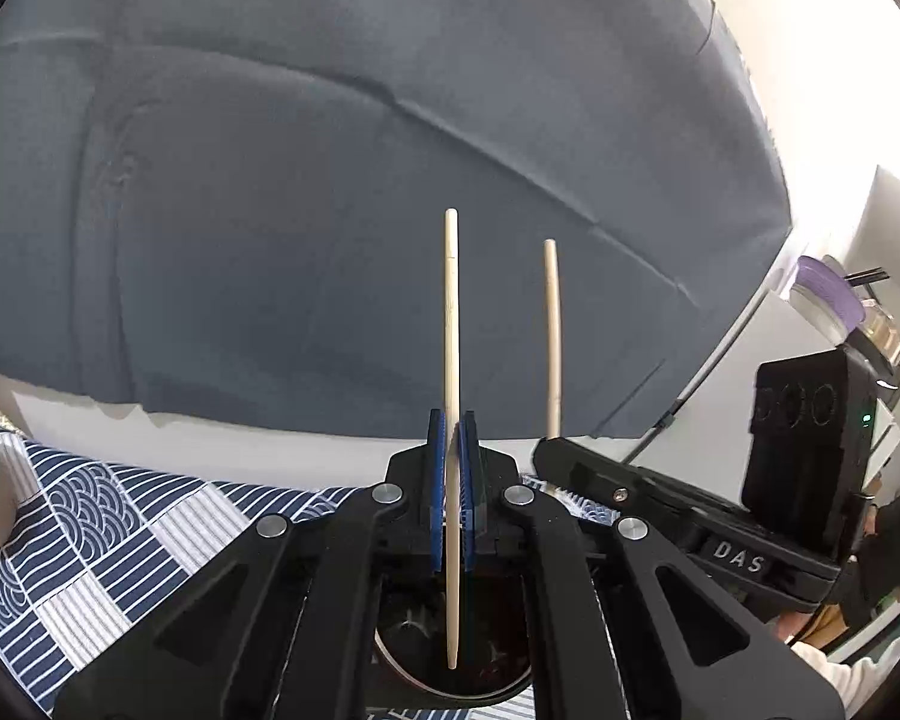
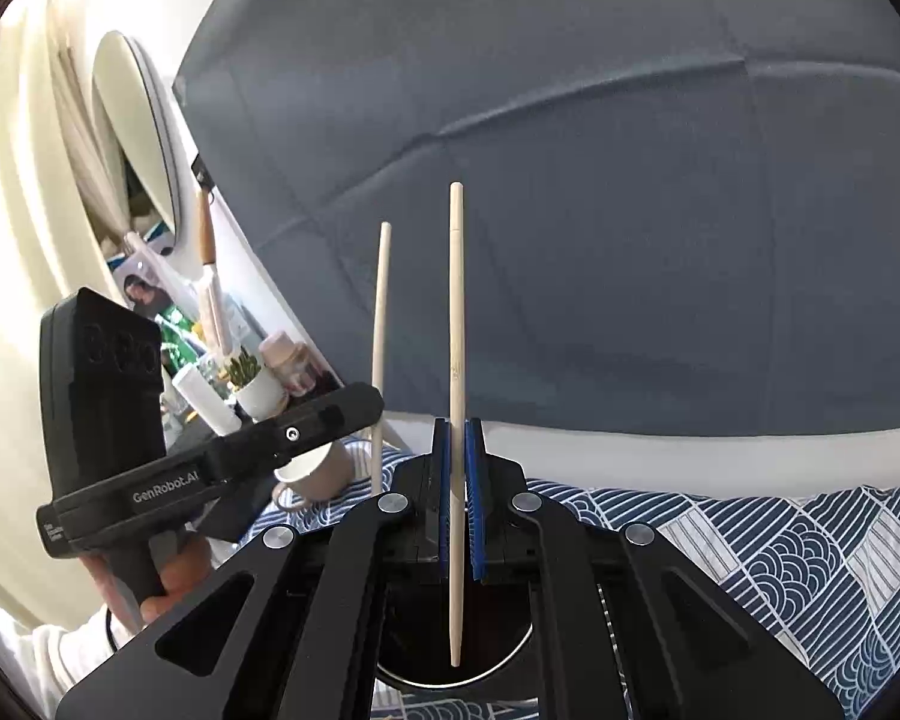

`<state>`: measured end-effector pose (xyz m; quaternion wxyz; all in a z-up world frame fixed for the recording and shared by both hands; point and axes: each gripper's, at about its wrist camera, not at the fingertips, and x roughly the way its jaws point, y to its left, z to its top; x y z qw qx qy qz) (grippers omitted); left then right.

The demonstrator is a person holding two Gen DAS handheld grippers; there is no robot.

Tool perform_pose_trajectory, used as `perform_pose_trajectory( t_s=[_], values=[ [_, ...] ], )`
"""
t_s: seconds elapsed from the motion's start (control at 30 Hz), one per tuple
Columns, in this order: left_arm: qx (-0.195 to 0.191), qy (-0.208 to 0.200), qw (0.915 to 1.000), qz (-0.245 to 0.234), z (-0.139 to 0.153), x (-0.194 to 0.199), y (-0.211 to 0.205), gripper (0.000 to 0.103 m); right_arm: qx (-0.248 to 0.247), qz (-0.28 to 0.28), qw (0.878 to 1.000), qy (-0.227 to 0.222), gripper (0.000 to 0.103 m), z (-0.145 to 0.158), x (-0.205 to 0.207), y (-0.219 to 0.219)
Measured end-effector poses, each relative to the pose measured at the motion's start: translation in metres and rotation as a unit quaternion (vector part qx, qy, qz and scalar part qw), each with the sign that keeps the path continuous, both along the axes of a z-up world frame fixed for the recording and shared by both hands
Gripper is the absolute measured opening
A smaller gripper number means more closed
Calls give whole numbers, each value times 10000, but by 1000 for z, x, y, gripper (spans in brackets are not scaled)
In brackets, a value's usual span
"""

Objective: Organize utensils
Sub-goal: 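Lift the left tool's stick over the black holder while the right tool carries its stick there, then open the left tool dropping its stick into the holder while the right tool releases its stick, then withdraw both tools from the holder back toward the remaining sticks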

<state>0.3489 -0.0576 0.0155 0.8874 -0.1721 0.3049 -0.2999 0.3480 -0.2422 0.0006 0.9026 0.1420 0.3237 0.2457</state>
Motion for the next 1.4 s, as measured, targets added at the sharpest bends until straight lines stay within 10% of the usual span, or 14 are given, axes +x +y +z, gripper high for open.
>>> perform_pose_trajectory(
  t_s=[0.2,0.3,0.57,0.93,1.4],
  values=[
    [160,-119,9998,85,6,-14,1,6,-101,17,9999,0,9,-4,-15,-8],
    [231,-182,9994,161,11,-25,4,23,-103,36,9999,5,13,0,-23,-13],
    [477,-343,9973,450,33,-68,22,51,-119,-303,9994,-126,87,23,-57,-29],
    [1097,-166,9900,869,30,-142,37,89,-255,-252,9993,-113,88,35,-113,-33],
    [1634,985,9708,1457,-39,-226,81,94,-454,62,9984,332,89,0,-171,-11]
  ],
)
